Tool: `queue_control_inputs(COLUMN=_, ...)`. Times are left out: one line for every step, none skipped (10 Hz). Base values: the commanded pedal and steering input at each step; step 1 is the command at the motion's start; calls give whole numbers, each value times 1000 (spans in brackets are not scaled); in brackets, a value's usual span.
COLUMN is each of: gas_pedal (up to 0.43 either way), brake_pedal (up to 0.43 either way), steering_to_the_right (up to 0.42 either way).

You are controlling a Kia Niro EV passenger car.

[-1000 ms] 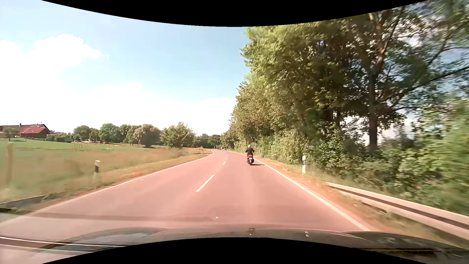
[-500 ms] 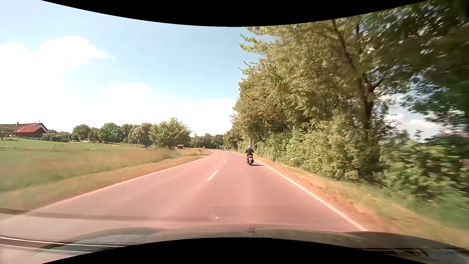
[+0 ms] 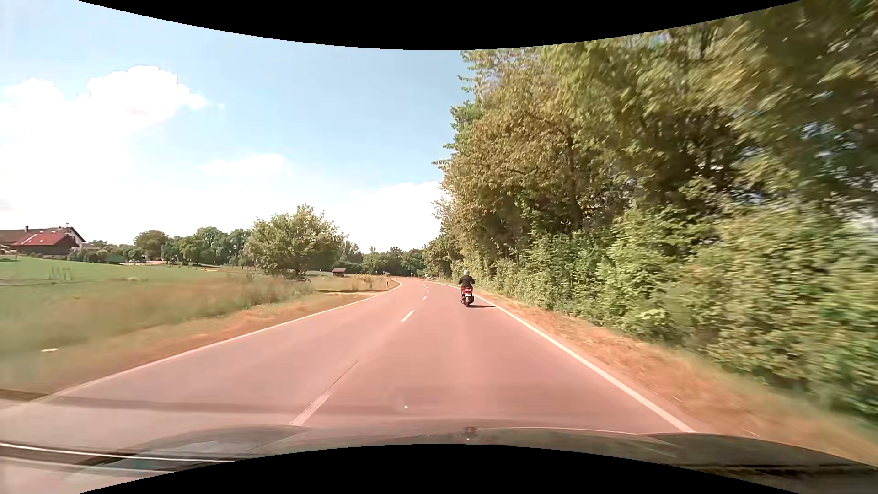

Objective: Follow the waypoints while adhering to traffic rules and regulations

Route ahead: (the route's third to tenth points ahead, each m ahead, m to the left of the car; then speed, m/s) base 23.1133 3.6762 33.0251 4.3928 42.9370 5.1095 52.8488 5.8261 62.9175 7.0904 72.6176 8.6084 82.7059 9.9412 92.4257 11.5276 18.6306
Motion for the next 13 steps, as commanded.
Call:
queue_control_inputs(gas_pedal=240, brake_pedal=6, steering_to_the_right=-11)
queue_control_inputs(gas_pedal=240, brake_pedal=6, steering_to_the_right=-10)
queue_control_inputs(gas_pedal=240, brake_pedal=6, steering_to_the_right=-10)
queue_control_inputs(gas_pedal=240, brake_pedal=6, steering_to_the_right=-10)
queue_control_inputs(gas_pedal=240, brake_pedal=6, steering_to_the_right=-9)
queue_control_inputs(gas_pedal=240, brake_pedal=6, steering_to_the_right=-8)
queue_control_inputs(gas_pedal=240, brake_pedal=6, steering_to_the_right=-8)
queue_control_inputs(gas_pedal=240, brake_pedal=6, steering_to_the_right=-8)
queue_control_inputs(gas_pedal=240, brake_pedal=6, steering_to_the_right=-8)
queue_control_inputs(gas_pedal=240, brake_pedal=6, steering_to_the_right=-8)
queue_control_inputs(gas_pedal=240, brake_pedal=6, steering_to_the_right=-8)
queue_control_inputs(gas_pedal=240, brake_pedal=6, steering_to_the_right=-8)
queue_control_inputs(gas_pedal=240, brake_pedal=6, steering_to_the_right=-8)
